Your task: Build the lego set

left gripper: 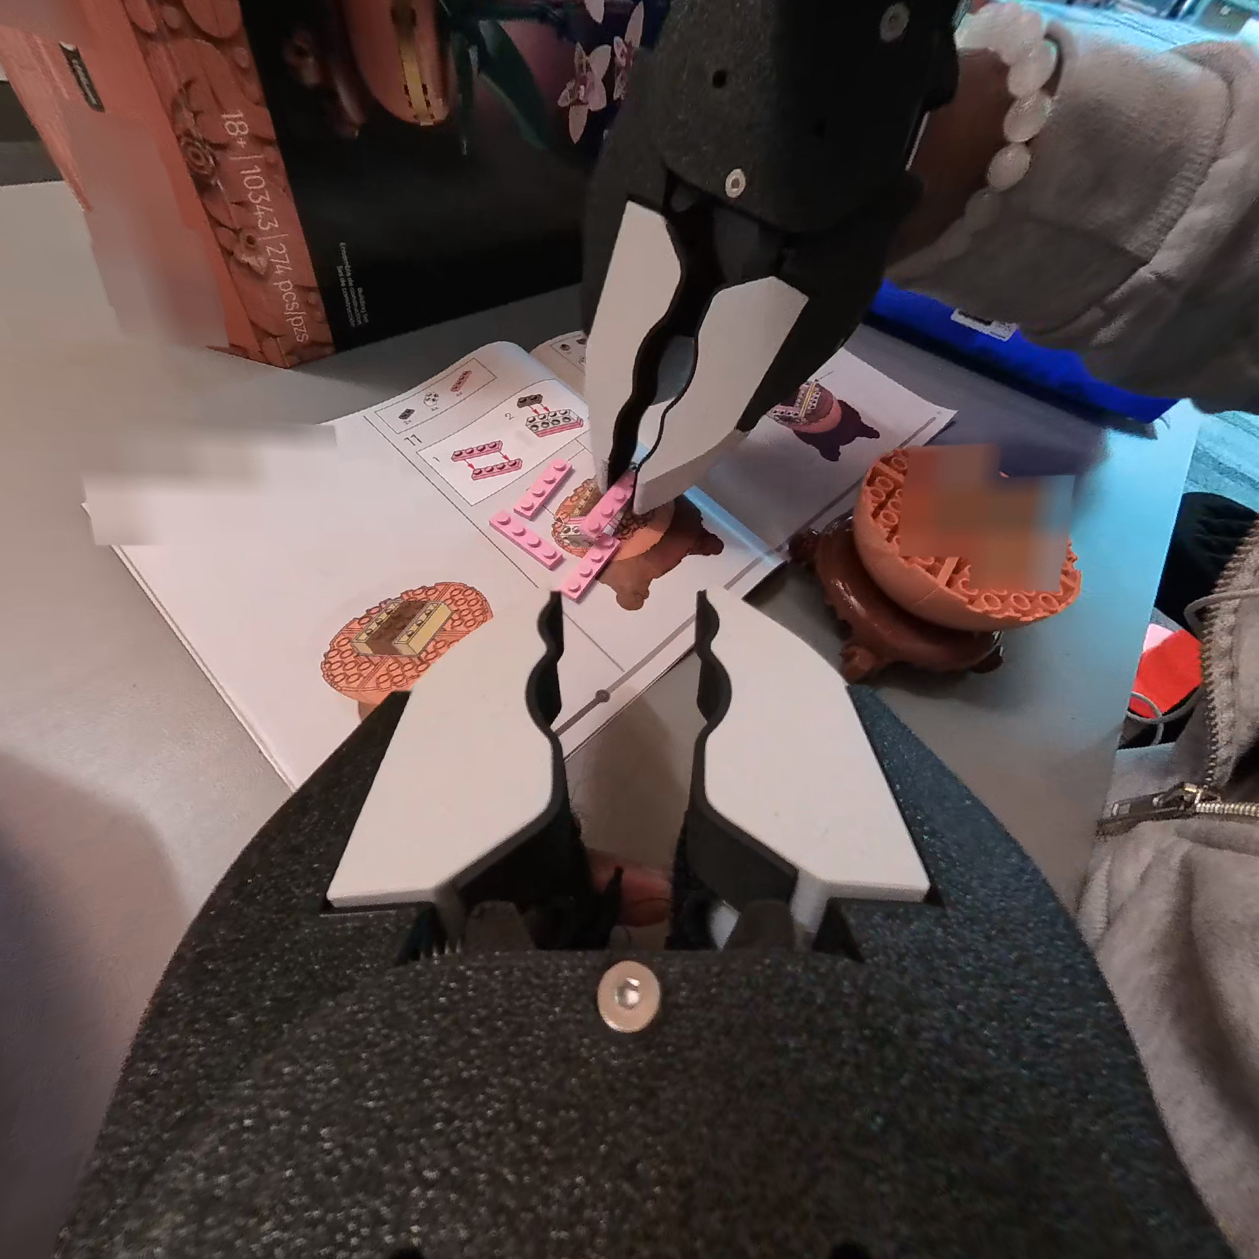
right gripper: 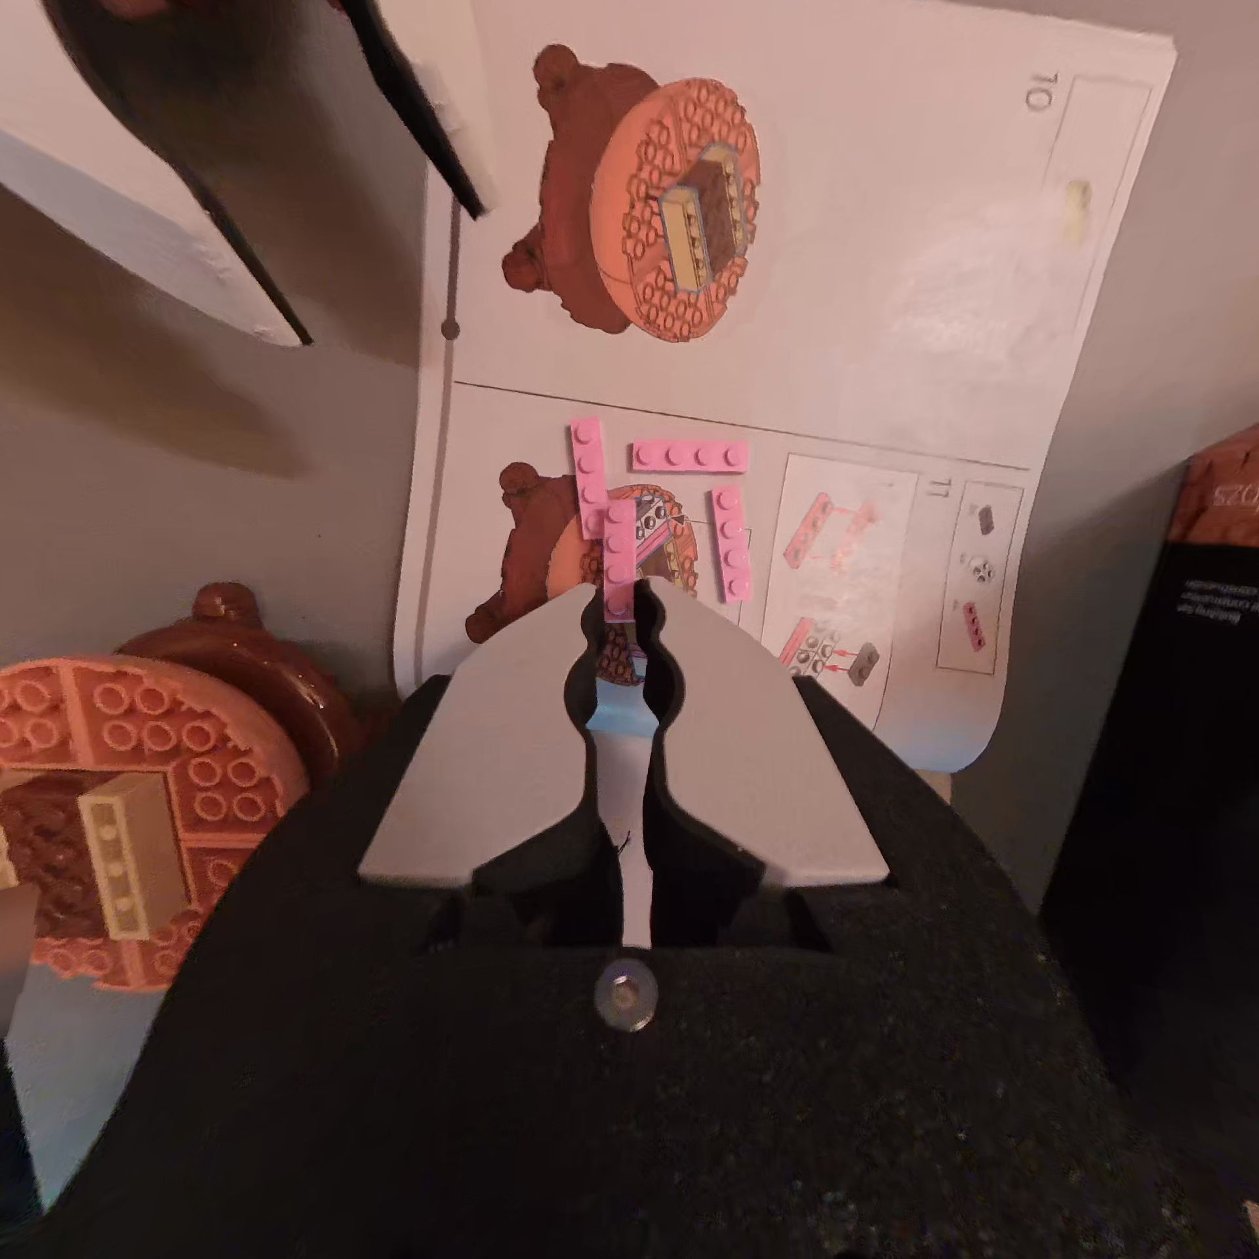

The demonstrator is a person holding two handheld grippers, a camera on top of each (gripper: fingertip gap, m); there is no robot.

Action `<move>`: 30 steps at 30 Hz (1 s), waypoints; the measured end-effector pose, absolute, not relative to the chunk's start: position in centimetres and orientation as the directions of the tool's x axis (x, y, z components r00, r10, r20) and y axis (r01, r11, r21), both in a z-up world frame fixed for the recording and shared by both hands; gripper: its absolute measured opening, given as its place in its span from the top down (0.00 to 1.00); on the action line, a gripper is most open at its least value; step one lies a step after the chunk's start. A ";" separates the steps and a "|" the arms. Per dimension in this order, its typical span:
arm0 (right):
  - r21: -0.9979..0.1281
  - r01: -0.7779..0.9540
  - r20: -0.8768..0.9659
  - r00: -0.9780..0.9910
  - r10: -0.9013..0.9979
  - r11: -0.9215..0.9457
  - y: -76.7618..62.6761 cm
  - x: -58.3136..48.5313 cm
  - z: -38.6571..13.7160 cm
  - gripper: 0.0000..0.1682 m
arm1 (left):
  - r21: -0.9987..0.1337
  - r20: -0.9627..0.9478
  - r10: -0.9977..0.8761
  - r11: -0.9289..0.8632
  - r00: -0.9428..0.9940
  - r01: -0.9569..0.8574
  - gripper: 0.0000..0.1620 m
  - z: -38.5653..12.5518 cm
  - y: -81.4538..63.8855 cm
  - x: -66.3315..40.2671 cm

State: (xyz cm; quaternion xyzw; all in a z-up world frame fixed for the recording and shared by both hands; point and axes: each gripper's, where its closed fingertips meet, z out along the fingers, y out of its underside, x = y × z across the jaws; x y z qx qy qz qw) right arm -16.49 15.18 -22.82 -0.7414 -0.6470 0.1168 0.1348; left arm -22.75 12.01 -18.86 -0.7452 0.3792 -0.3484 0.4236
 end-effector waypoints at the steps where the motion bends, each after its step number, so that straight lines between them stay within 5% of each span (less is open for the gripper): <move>1: -0.346 0.928 0.001 0.147 0.989 -0.138 15.1 -16.5 -22.8 0.95 | -0.896 0.198 -0.860 -0.353 0.470 -0.270 0.77 -18.9 12.0 -22.8; 14: -0.325 0.917 -0.089 0.213 0.973 -0.230 13.2 -18.4 -22.9 0.95 | -0.906 0.167 -0.869 -0.322 0.466 -0.276 0.78 -18.7 11.6 -23.0; 22: -0.363 0.885 -0.093 0.278 0.956 -0.292 13.2 -17.9 -22.0 0.87 | -0.906 0.149 -0.871 -0.310 0.468 -0.289 0.78 -18.7 11.3 -23.1; 27: -0.620 0.710 0.006 0.430 0.903 -0.334 14.5 -15.5 -15.8 0.88 | -0.909 0.145 -0.876 -0.302 0.461 -0.287 0.82 -18.6 11.3 -22.7; 30: -0.778 0.527 0.011 0.555 0.832 -0.341 14.5 -13.0 -12.0 0.78 | -0.912 0.155 -0.881 -0.302 0.447 -0.278 0.87 -18.3 11.4 -22.1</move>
